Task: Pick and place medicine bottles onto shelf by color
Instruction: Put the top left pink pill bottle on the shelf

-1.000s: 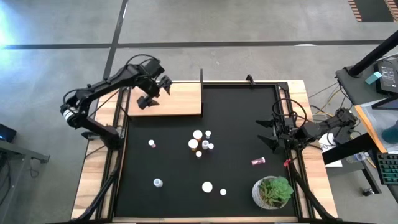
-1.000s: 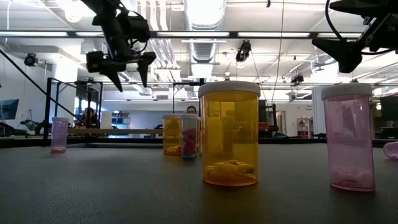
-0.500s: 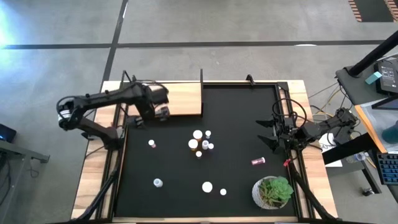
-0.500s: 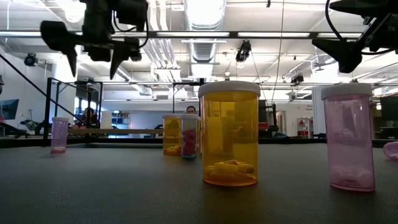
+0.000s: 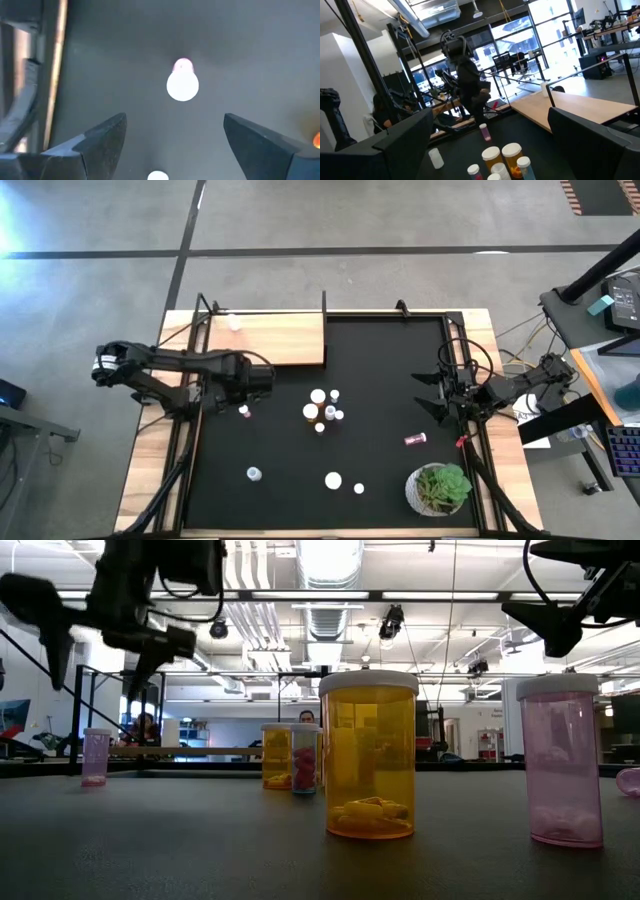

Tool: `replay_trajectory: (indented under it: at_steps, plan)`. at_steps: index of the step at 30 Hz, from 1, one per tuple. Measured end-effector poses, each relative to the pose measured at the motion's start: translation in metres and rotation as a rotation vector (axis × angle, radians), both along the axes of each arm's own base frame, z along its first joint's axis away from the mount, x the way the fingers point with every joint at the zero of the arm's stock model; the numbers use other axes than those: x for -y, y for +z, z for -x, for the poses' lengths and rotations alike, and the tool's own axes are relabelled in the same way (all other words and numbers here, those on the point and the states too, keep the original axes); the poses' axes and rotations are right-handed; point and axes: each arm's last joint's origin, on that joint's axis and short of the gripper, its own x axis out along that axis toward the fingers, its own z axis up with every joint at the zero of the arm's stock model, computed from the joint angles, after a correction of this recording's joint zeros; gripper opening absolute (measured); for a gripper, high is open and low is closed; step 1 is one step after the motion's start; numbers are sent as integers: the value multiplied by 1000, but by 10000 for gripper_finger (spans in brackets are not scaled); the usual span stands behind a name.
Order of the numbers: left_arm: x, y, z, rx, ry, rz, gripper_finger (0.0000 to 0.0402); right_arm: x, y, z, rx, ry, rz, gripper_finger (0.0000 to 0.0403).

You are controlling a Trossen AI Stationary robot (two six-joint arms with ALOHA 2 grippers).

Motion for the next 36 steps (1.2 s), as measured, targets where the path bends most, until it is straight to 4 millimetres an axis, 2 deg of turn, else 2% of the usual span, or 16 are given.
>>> replay_trajectory:
  at_steps: [11,20,23,36]
  plan:
    - [-1,-49,13,67,142,-53,317,0,0,0,0,0,0,384]
    - [-2,-57,12,114,202,-60,310,0,0,0,-1,0,0,384]
    - [-2,-57,13,110,198,-60,286,0,0,0,-1,0,0,384]
    - [-2,-60,14,96,183,-68,136,0,0,0,-1,0,1,384]
